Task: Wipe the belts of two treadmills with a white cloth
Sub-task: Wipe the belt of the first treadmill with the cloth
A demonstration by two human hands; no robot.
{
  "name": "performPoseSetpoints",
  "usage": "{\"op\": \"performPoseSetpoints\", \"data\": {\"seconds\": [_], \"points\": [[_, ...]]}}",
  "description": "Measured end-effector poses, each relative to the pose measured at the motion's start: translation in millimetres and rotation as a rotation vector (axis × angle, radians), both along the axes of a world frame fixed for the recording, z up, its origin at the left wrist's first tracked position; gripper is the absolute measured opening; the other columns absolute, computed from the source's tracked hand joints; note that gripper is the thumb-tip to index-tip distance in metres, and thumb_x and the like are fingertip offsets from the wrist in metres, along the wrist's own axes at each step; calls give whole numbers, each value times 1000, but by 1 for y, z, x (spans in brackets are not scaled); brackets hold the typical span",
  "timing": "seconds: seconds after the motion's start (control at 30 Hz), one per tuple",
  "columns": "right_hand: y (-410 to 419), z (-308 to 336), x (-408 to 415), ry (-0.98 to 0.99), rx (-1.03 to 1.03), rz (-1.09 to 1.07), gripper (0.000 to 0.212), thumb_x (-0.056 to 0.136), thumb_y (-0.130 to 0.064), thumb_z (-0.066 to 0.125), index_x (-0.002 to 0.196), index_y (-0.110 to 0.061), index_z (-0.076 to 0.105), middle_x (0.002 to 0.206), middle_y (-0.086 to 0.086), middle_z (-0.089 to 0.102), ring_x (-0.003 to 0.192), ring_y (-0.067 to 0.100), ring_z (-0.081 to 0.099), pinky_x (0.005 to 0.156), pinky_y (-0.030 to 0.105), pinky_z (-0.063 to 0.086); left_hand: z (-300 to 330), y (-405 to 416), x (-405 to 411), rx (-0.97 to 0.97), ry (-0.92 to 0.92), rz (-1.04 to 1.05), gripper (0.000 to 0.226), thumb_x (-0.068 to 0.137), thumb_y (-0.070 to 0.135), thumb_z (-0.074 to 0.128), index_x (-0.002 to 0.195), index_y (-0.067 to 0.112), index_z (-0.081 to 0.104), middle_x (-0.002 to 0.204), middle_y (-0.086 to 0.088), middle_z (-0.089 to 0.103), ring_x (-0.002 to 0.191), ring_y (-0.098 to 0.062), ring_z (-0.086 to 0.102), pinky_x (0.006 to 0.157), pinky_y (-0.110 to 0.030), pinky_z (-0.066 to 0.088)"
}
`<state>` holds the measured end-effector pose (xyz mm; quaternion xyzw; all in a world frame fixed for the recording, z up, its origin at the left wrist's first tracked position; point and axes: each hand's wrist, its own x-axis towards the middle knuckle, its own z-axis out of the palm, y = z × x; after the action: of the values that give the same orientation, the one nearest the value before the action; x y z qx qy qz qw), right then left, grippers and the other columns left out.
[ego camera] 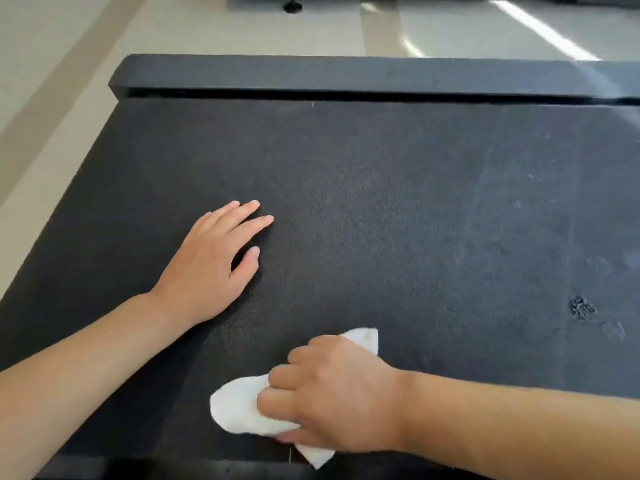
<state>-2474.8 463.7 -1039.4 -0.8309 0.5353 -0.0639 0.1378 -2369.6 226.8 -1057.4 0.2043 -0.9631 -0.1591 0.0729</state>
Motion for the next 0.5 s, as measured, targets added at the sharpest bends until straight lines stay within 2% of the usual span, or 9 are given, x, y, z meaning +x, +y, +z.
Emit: {"op": "performPoseSetpoints", "data": {"seconds": [0.03, 0.07, 0.13, 0.2, 0.23, 0.3, 0.37, 0.43, 0.5], "points": [[-6, -5, -16, -6, -83, -45, 25, 96, -46, 55, 90, -22, 57, 78, -3, 57, 65, 24, 55, 54, 36, 41, 0, 1, 0, 3, -1, 2, 57, 102, 40, 36, 154, 24, 51, 166, 1, 40, 156, -25, 30, 128, -45, 22], [-21, 2, -41, -25, -159, -202, 30, 95, -50, 55, 84, -22, 59, 74, -4, 60, 65, 25, 58, 57, 37, 43, 0, 2, -1, 1, -3, 1, 57, 102, 39, 35, 154, 23, 52, 166, 0, 41, 156, -26, 31, 128, -47, 23], [-54, 26, -115, 37, -144, -718, 51, 92, -68, 45, 75, -22, 59, 60, -9, 64, 72, 21, 62, 70, 38, 40, -1, 4, 1, -8, -6, 4, 57, 102, 39, 35, 153, 23, 52, 165, 0, 41, 155, -27, 32, 126, -52, 26], [-64, 31, -196, 97, -152, -1133, 48, 94, -65, 38, 79, -22, 53, 58, -6, 60, 79, 25, 62, 71, 36, 36, 3, 5, 2, -12, 3, 3, 56, 102, 39, 35, 151, 23, 54, 163, 1, 44, 154, -26, 34, 126, -50, 27], [-61, 29, -216, 75, -162, -1249, 41, 96, -59, 40, 82, -22, 48, 61, -4, 56, 81, 31, 62, 68, 36, 37, 5, 5, 1, -11, 6, 4, 55, 101, 39, 36, 150, 22, 56, 162, 1, 45, 152, -24, 35, 126, -45, 26], [-58, 25, -203, 158, -192, -1183, 35, 98, -56, 45, 87, -22, 45, 70, -3, 55, 80, 34, 63, 64, 38, 42, 10, 0, -2, -1, 4, -4, 55, 100, 39, 36, 147, 21, 58, 159, 0, 48, 150, -22, 38, 125, -37, 24], [-53, 10, -138, 132, -122, -968, 34, 95, -56, 52, 87, -23, 49, 77, -5, 61, 79, 29, 64, 67, 38, 48, 12, -4, -2, 1, -1, -5, 55, 100, 38, 37, 146, 20, 59, 157, -1, 50, 148, -23, 40, 125, -37, 26], [-37, 3, -57, 45, -119, -595, 28, 88, -49, 65, 83, -26, 51, 79, -4, 61, 73, 28, 63, 61, 37, 47, 12, -7, 1, -3, -3, -4, 53, 99, 36, 39, 146, 20, 58, 157, -1, 50, 148, -24, 41, 125, -40, 28], [-11, 3, 7, -14, -54, -139, 22, 87, -43, 67, 89, -26, 54, 81, 0, 59, 68, 28, 59, 57, 37, 46, 12, -8, 4, -25, -7, -12, 52, 100, 34, 41, 147, 20, 58, 158, -1, 49, 148, -23, 40, 125, -41, 28]]}}
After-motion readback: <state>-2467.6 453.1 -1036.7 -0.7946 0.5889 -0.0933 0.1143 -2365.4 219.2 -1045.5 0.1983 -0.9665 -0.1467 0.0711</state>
